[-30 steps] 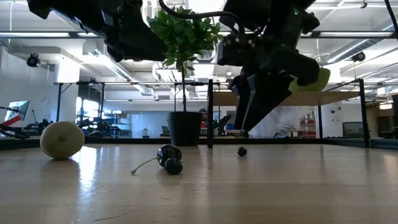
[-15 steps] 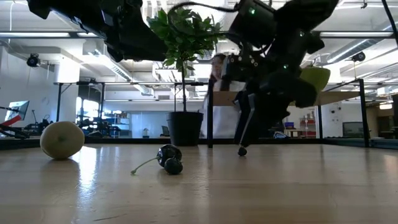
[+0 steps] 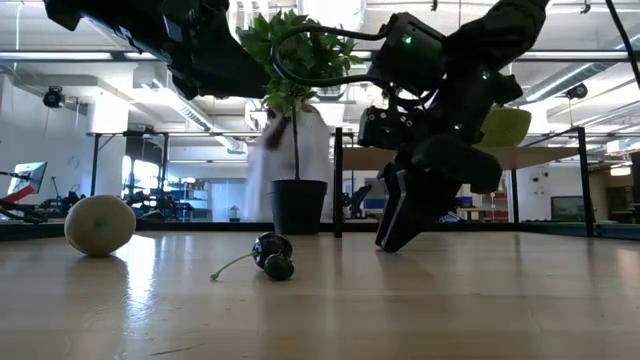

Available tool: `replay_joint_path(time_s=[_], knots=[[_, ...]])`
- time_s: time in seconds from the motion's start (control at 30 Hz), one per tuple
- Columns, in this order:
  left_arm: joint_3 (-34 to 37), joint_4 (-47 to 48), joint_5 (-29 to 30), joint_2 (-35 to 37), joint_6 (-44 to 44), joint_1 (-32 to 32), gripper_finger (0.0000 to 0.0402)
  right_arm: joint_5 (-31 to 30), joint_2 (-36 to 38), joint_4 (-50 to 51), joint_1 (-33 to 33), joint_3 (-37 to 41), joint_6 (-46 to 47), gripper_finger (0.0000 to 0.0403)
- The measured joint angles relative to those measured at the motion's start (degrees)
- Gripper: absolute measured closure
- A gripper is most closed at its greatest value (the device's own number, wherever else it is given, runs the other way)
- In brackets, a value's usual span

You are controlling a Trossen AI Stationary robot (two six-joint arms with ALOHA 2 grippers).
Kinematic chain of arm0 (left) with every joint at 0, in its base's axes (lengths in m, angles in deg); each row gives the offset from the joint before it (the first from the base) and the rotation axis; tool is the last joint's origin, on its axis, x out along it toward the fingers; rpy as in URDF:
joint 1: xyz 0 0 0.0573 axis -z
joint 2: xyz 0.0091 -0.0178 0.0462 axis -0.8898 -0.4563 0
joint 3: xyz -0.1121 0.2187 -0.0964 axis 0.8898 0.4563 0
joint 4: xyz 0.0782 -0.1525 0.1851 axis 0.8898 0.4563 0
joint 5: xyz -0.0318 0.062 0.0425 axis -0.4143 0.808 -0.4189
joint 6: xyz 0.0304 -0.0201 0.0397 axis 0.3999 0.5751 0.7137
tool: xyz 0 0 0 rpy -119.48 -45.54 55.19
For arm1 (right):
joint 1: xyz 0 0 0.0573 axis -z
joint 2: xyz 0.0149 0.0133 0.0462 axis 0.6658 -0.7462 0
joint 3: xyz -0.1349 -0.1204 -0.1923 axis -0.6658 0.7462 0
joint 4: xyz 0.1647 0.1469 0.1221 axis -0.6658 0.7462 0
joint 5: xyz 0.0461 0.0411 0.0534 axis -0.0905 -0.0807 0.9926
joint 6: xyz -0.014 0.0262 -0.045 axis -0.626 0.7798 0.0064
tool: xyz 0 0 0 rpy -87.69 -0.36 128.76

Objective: Pick & Place Fruit
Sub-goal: Put the blueberry into the green strainer bowl on the shelf

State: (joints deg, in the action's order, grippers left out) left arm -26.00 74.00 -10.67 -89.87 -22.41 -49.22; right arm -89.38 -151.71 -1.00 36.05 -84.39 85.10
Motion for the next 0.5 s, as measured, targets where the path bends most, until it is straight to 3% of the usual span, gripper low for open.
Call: replay_joint_path(time_s=[0.2, 0.5], knots=[[0.0, 0.02, 0.0, 0.01, 0.0, 0.0, 0.0204, 0.02, -1.56, -0.66, 0.0, -0.19, 0.87, 0.0204], [0.0, 0.02, -0.01, 0.01, 0.04, 0.0, 0.0204, 1.18, -0.44, -0.06, 0.02, -0.15, 1.15, 0.0255]])
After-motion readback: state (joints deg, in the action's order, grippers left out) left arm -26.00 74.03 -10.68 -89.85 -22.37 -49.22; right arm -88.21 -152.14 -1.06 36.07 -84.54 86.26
